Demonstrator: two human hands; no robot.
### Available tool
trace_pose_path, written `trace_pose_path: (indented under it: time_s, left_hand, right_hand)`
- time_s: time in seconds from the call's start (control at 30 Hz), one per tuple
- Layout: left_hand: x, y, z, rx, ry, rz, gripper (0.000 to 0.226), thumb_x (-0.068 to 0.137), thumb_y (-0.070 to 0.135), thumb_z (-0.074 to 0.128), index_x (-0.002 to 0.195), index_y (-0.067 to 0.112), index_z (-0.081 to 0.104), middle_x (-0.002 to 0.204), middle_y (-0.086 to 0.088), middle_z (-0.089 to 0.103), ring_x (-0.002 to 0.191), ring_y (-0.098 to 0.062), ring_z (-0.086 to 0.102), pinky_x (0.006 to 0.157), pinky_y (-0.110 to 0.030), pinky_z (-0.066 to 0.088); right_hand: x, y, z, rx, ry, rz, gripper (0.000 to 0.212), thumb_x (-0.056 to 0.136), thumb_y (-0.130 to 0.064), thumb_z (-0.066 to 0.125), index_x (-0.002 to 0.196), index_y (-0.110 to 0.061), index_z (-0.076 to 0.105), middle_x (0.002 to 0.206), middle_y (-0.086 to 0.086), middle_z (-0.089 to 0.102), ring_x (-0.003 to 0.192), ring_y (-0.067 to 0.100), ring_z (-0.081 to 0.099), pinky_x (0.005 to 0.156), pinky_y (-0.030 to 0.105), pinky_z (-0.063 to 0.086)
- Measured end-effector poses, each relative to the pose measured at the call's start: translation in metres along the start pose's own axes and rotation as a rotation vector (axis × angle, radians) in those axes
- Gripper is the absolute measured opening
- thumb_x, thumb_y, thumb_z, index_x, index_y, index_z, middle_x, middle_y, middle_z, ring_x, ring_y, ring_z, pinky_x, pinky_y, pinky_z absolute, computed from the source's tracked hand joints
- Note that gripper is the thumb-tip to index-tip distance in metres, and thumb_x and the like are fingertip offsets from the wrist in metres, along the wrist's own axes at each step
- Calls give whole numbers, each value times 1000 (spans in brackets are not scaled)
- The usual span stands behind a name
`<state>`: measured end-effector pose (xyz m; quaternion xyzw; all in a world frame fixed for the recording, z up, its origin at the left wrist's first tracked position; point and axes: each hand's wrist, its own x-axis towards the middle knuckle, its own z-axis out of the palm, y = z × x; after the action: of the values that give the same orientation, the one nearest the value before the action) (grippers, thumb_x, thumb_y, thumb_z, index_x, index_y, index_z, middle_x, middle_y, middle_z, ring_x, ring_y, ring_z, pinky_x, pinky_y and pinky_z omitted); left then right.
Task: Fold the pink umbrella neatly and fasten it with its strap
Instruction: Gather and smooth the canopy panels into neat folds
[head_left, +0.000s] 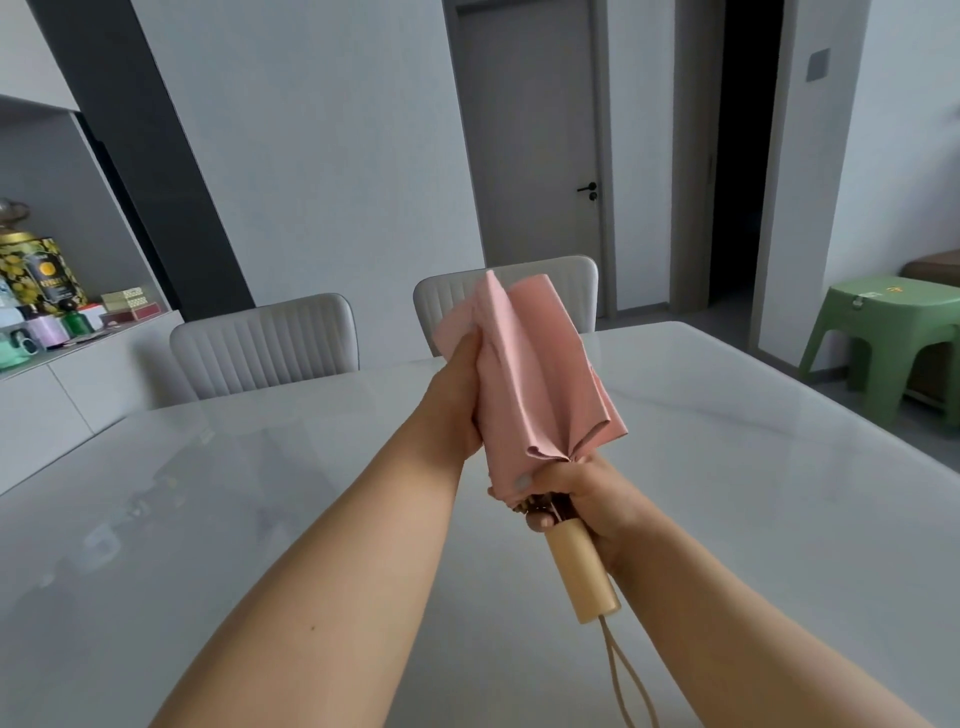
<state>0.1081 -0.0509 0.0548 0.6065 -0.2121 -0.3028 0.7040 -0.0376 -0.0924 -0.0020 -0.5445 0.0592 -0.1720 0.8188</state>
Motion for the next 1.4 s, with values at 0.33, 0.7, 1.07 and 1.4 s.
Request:
trace_pose_path:
  time_s: [0.33, 0.7, 1.07, 1.4]
  left_hand:
    - [3, 94, -2, 873, 401, 402, 63, 99, 50, 30, 108, -3, 62, 120, -23, 61, 110, -39, 56, 88, -38, 43]
    - [3, 111, -3, 705, 155, 237, 35, 82, 51, 65, 91, 18, 65, 90, 1, 63, 85, -17, 58, 81, -31, 40]
    - [2, 108, -14, 430, 97, 208, 39, 86, 40, 59, 55, 17, 49, 57, -1, 48, 52, -15, 45, 59, -29, 32]
    - [-3, 110, -16, 454, 98, 182, 27, 82, 37, 66, 65, 19, 55, 58, 2, 51, 58, -16, 47, 66, -30, 37]
  right_hand:
    - [5, 3, -8, -107, -40, -20, 31, 57, 2, 59, 89, 4, 61, 75, 22, 61, 59, 24, 52, 40, 23, 38]
    - [6, 5, -9, -131, -99, 29, 51, 43, -8, 69, 91, 3, 60, 77, 21, 59, 60, 24, 52, 42, 23, 36]
    - [7, 5, -14, 6, -96, 80, 40, 55, 2, 62, 94, 2, 61, 79, 20, 63, 59, 22, 55, 39, 22, 39]
    - [8, 7, -15, 23, -78, 93, 41, 62, 5, 54, 102, 4, 56, 80, 21, 64, 58, 21, 60, 39, 22, 40]
